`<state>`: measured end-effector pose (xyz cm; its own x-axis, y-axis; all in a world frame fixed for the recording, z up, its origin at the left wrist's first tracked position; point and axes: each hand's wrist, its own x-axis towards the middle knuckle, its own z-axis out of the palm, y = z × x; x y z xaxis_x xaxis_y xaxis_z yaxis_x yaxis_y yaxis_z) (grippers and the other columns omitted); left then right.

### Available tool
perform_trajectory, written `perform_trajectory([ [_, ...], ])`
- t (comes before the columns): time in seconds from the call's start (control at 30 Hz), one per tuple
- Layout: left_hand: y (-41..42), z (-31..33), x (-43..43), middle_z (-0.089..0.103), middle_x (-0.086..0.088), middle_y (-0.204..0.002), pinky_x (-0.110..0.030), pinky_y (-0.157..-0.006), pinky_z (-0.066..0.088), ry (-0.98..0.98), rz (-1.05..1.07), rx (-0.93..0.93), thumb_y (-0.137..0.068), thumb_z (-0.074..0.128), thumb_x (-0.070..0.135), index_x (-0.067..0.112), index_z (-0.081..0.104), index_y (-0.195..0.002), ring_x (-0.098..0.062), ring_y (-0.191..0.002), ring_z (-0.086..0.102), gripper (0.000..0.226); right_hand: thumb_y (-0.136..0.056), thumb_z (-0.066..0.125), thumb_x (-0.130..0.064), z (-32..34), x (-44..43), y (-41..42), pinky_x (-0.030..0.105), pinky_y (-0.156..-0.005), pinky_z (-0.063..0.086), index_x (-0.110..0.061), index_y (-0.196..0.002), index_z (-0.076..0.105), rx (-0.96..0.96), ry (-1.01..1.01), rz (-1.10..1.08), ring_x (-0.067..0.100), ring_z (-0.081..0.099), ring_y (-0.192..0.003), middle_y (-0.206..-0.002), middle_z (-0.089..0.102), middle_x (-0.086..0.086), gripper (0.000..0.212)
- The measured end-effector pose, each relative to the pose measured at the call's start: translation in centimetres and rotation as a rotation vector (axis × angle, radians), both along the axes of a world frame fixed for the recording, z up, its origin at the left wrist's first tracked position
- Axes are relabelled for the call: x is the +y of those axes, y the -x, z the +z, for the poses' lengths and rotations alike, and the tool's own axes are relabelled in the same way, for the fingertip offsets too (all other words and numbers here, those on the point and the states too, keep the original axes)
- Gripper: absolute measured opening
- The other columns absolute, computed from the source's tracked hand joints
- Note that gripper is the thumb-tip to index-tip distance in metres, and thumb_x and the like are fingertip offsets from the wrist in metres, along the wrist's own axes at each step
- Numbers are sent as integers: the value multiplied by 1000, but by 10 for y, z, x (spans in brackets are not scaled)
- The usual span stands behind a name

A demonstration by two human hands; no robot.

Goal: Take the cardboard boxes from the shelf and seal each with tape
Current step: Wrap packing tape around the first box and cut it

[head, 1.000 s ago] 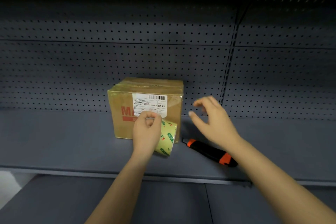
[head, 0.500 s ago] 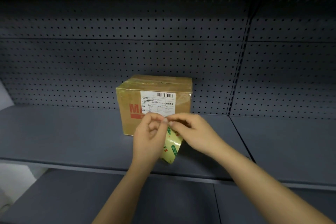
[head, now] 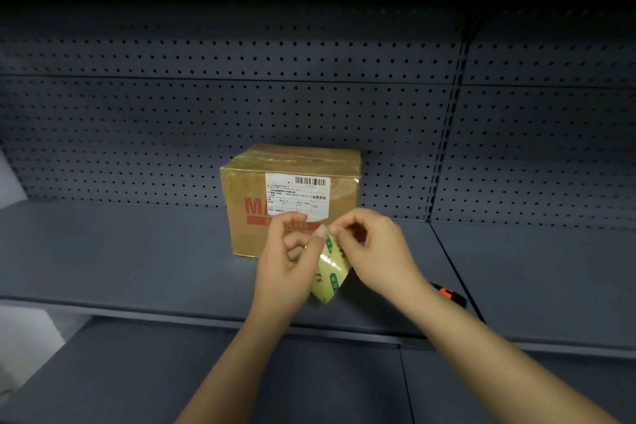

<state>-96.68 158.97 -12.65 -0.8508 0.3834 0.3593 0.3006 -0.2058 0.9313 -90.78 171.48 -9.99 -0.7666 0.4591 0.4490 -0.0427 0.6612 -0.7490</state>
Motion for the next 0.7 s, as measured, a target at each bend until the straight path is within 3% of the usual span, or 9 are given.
perform_trajectory([
  [0.2,-2,-11,1,72,-2,-72,-29,-56,54,197,-68,96,-93,66,23,8,61,-89,-15,-63,67,16,-94,62,-18,-10,5,-4,5,-68,38,-15,-91,67,38,-190,-83,-4,51,-80,-89,58,-7,6],
  [0.33,-3,-14,7,65,1,-62,-25,-54,45,215,-9,30,-92,68,27,9,58,-81,-9,-56,57,24,-97,56,-15,-19,1,-8,4,-70,37,-13,-93,63,57,-235,-103,-6,48,-79,-91,57,-5,8],
  [0.57,-10,-9,12,71,-4,-70,-26,-57,48,246,45,2,-91,68,38,9,62,-84,-9,-61,62,30,-96,59,-17,-6,11,-16,5,-66,39,-19,-90,63,41,-144,-56,-5,56,-79,-84,64,-11,7],
  [0.7,-13,-14,4,71,-6,-78,-28,-62,51,134,-129,3,-92,68,31,7,64,-93,-16,-69,65,24,-94,63,-21,13,25,-18,7,-67,43,-20,-89,67,-8,-105,-26,-2,60,-80,-84,66,-13,7],
])
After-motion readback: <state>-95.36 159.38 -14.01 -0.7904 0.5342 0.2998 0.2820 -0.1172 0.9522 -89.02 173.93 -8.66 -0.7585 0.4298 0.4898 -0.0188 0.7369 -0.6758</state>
